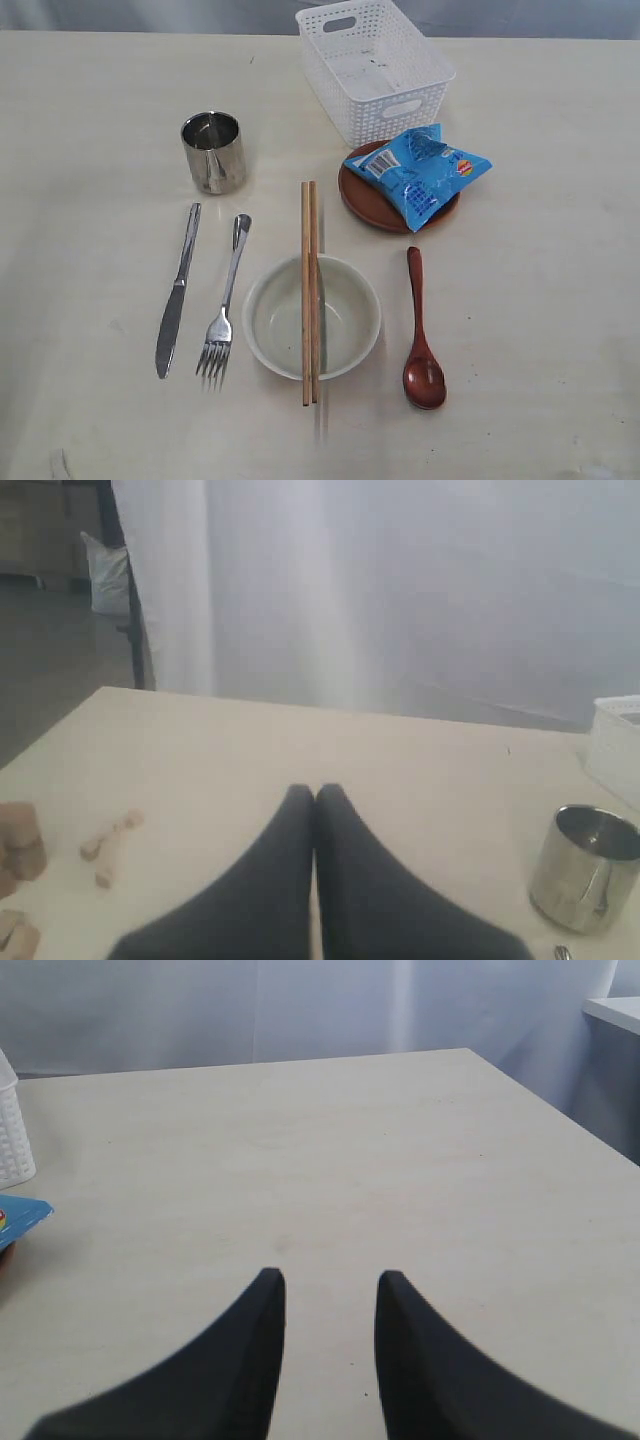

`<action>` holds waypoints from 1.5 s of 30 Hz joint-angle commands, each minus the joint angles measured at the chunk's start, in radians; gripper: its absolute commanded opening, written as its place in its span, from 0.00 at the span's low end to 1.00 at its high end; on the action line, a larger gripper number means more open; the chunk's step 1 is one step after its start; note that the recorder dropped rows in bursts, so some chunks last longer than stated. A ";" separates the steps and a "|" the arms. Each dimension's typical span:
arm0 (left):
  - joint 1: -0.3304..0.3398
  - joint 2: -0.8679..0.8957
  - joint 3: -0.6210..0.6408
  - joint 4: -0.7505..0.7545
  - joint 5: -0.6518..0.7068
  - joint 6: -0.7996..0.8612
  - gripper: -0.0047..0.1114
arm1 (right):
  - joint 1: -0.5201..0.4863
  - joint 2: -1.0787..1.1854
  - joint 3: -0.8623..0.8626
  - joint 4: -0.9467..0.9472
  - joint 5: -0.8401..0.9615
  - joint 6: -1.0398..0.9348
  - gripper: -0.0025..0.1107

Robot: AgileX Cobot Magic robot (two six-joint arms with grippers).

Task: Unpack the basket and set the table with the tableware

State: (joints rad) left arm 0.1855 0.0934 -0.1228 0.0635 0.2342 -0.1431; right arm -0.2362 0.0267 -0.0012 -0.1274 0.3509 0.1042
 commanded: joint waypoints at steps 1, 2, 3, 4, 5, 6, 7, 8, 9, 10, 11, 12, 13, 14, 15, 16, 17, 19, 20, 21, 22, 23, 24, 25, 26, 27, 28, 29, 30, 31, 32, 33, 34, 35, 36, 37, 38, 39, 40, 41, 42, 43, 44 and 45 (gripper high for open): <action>0.003 -0.023 0.063 -0.070 -0.039 0.032 0.04 | -0.006 -0.003 0.001 -0.008 0.000 0.001 0.29; 0.003 -0.023 0.078 -0.072 -0.050 0.032 0.04 | -0.006 -0.003 0.001 -0.008 0.000 0.001 0.29; 0.003 -0.023 0.092 -0.072 -0.056 0.032 0.04 | -0.006 -0.003 0.001 -0.008 0.000 0.001 0.29; 0.003 -0.023 0.106 -0.074 -0.062 0.032 0.04 | -0.006 -0.003 0.001 -0.008 0.000 0.001 0.29; 0.003 -0.023 0.117 -0.076 -0.068 0.032 0.04 | -0.006 -0.003 0.001 -0.008 0.000 0.001 0.29; 0.003 -0.023 0.123 -0.076 -0.074 0.032 0.04 | -0.006 -0.003 0.001 -0.008 0.000 0.001 0.29; 0.003 -0.023 0.123 -0.076 -0.072 0.032 0.04 | -0.006 -0.003 0.001 -0.008 0.000 0.001 0.29; 0.003 -0.023 0.123 -0.076 -0.068 0.032 0.04 | -0.006 -0.003 0.001 -0.008 0.000 0.001 0.29; 0.003 -0.023 0.123 -0.076 -0.054 0.030 0.04 | -0.006 -0.003 0.001 -0.008 0.000 0.001 0.29; 0.003 -0.023 0.123 -0.076 -0.048 0.025 0.04 | -0.006 -0.003 0.001 -0.008 0.000 0.001 0.29; 0.003 -0.023 0.123 -0.076 -0.044 0.024 0.04 | -0.006 -0.003 0.001 -0.008 0.000 0.001 0.29; 0.003 -0.023 0.123 -0.076 -0.043 0.024 0.04 | -0.006 -0.003 0.001 -0.008 0.000 0.001 0.29; 0.003 -0.023 0.123 -0.076 -0.040 0.024 0.04 | -0.006 -0.003 0.001 -0.008 0.000 0.001 0.29; 0.003 -0.023 0.123 -0.076 -0.035 0.024 0.04 | -0.006 -0.003 0.001 -0.008 0.000 0.001 0.29; 0.003 -0.023 0.123 -0.079 -0.024 0.024 0.04 | -0.006 -0.003 0.001 -0.008 0.000 0.001 0.29; 0.003 -0.023 0.123 -0.079 -0.007 0.024 0.04 | -0.006 -0.003 0.001 -0.008 0.000 0.001 0.29; 0.003 -0.023 0.123 -0.079 0.015 0.024 0.04 | -0.006 -0.003 0.001 -0.008 0.000 0.001 0.29; 0.003 -0.023 0.123 -0.079 0.056 0.024 0.04 | -0.006 -0.003 0.001 -0.008 0.000 0.001 0.29; 0.003 -0.023 0.123 -0.079 0.074 0.024 0.04 | -0.006 -0.003 0.001 -0.008 0.000 0.001 0.29; 0.003 -0.023 0.123 -0.084 0.074 0.021 0.04 | -0.006 -0.003 0.001 -0.008 0.000 0.001 0.29; 0.003 -0.023 0.123 -0.084 0.071 0.021 0.04 | -0.006 -0.003 0.001 -0.008 0.000 0.001 0.29; 0.003 -0.023 0.123 -0.084 0.071 0.021 0.04 | -0.006 -0.003 0.001 -0.008 0.000 0.001 0.29; 0.003 -0.023 0.123 -0.084 0.071 0.021 0.04 | -0.006 -0.003 0.001 -0.008 0.000 0.001 0.29; 0.003 -0.023 0.123 -0.084 0.071 0.021 0.04 | -0.006 -0.003 0.001 -0.008 0.000 0.001 0.29; 0.003 -0.023 0.123 -0.084 0.071 0.021 0.04 | -0.006 -0.003 0.001 -0.008 0.000 0.001 0.29; 0.003 -0.023 0.123 -0.084 0.071 0.021 0.04 | -0.006 -0.003 0.001 -0.008 0.000 0.001 0.29; 0.003 -0.023 0.123 -0.084 0.071 0.021 0.04 | -0.006 -0.003 0.001 -0.008 0.000 0.003 0.29; 0.003 -0.023 0.123 -0.084 0.071 0.021 0.04 | -0.006 -0.003 0.001 -0.008 0.000 0.003 0.29; 0.003 -0.023 0.123 -0.084 0.071 0.021 0.04 | -0.006 -0.003 0.001 -0.008 0.000 0.003 0.29; 0.003 -0.023 0.123 -0.084 0.071 0.021 0.04 | -0.006 -0.003 0.001 -0.008 0.000 0.003 0.29; 0.003 -0.023 0.123 -0.084 0.071 0.021 0.04 | -0.006 -0.003 0.001 -0.008 0.000 0.003 0.29; 0.003 -0.023 0.123 -0.084 0.071 0.021 0.04 | -0.006 -0.003 0.001 -0.008 0.000 0.003 0.29; 0.003 -0.023 0.123 -0.084 0.071 0.021 0.04 | -0.006 -0.003 0.001 -0.008 0.000 0.003 0.29; 0.003 -0.025 0.123 -0.084 0.072 0.021 0.04 | -0.006 -0.003 0.001 -0.008 0.000 0.003 0.29; 0.003 -0.035 0.123 -0.084 0.072 0.021 0.04 | -0.006 -0.003 0.001 -0.008 0.000 0.003 0.29; 0.003 -0.046 0.123 -0.084 0.072 0.021 0.04 | -0.006 -0.003 0.001 -0.008 0.000 0.003 0.29; 0.003 -0.063 0.123 -0.084 0.072 0.021 0.04 | -0.006 -0.003 0.001 -0.008 0.000 0.003 0.29; 0.003 -0.082 0.123 -0.084 0.072 0.021 0.04 | -0.006 -0.003 0.001 -0.008 0.000 0.003 0.29; 0.003 -0.093 0.123 -0.084 0.072 0.021 0.04 | -0.006 -0.003 0.001 -0.008 0.000 0.003 0.29; 0.001 -0.093 0.123 -0.084 0.072 0.021 0.04 | -0.006 -0.003 0.001 -0.008 0.000 0.003 0.29; -0.004 -0.093 0.123 -0.084 0.072 0.021 0.04 | -0.006 -0.003 0.001 -0.008 0.000 0.003 0.29; -0.004 -0.093 0.123 -0.084 0.072 0.024 0.04 | -0.006 -0.003 0.001 -0.008 0.000 0.003 0.29; -0.004 -0.093 0.123 -0.084 0.074 0.023 0.04 | -0.006 -0.003 0.001 -0.008 0.000 0.003 0.29; -0.004 -0.093 0.123 -0.084 0.078 0.023 0.04 | -0.006 -0.003 0.001 -0.008 0.000 0.003 0.29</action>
